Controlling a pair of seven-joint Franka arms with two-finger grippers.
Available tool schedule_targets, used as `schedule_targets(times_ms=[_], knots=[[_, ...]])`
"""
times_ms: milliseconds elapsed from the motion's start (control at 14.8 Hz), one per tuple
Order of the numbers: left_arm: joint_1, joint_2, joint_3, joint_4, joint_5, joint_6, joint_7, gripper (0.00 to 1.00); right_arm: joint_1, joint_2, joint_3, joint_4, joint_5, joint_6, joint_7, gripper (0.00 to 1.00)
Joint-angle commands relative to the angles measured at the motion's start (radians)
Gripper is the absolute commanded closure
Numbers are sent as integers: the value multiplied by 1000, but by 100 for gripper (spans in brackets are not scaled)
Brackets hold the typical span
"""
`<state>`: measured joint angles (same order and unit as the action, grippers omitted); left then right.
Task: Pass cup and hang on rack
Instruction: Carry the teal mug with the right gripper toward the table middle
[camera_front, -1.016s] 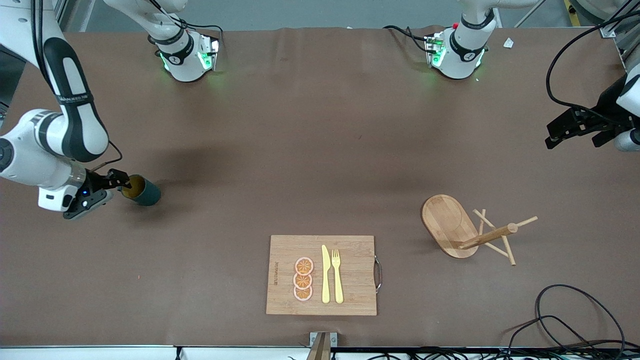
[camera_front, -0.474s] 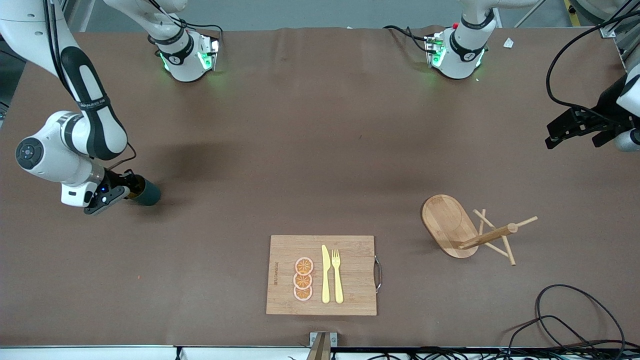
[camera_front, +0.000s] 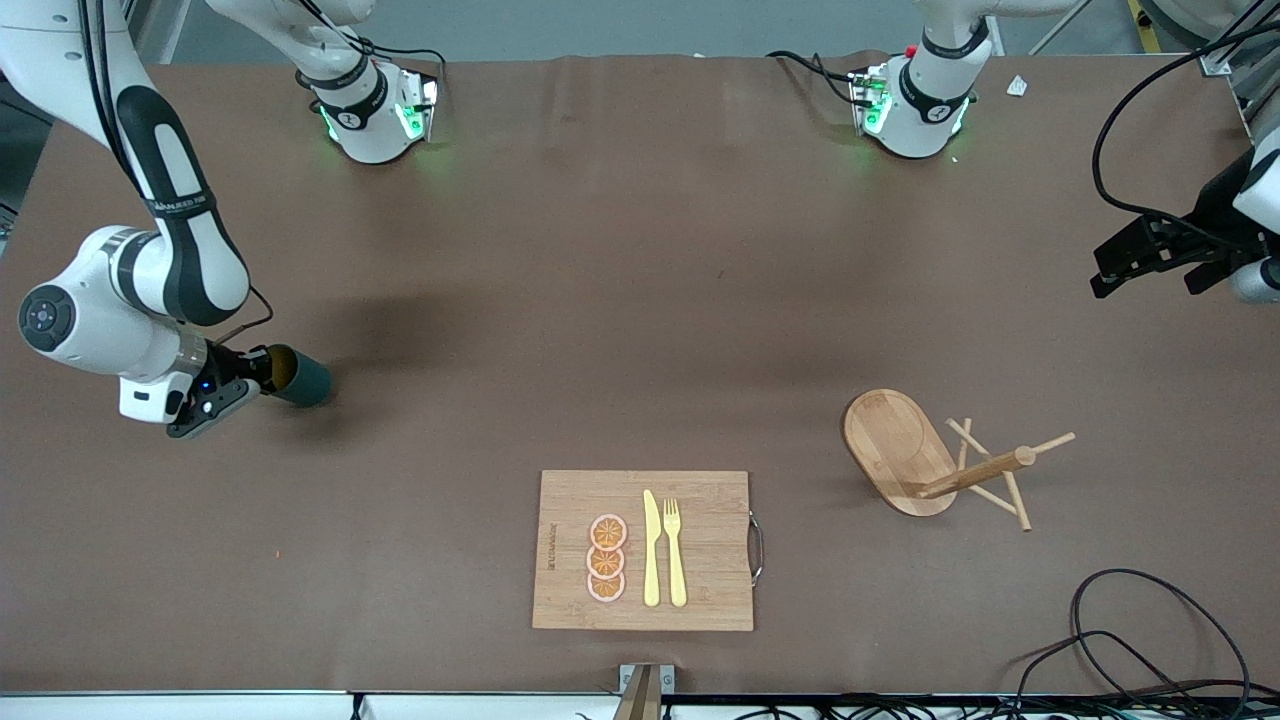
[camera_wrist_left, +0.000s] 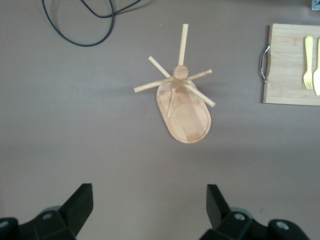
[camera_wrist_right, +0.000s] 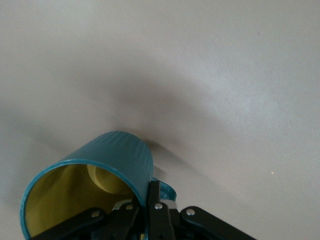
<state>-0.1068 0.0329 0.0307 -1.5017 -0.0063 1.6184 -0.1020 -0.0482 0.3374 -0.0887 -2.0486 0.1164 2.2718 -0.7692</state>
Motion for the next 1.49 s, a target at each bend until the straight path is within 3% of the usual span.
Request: schedule_targets(times_ms=[0,271,677,1084,1423], knots=[[2,4,0,8,-11,8,1,0,74,-64,-2,2,14,-58,166,100],[2,4,0,8,-11,8,2,0,264,-107,-3,-2,12,-87,552,100],[2,4,0,8,-11,8,4,0,592,-77,-3,77,6,-74,1116,100],[2,4,1,8,-11,8,5,0,829,103,-3,261,2,-72,1542,100],[2,4,0,8,-11,8,5,0,919,242,-3,389,3,-57,1670,100]])
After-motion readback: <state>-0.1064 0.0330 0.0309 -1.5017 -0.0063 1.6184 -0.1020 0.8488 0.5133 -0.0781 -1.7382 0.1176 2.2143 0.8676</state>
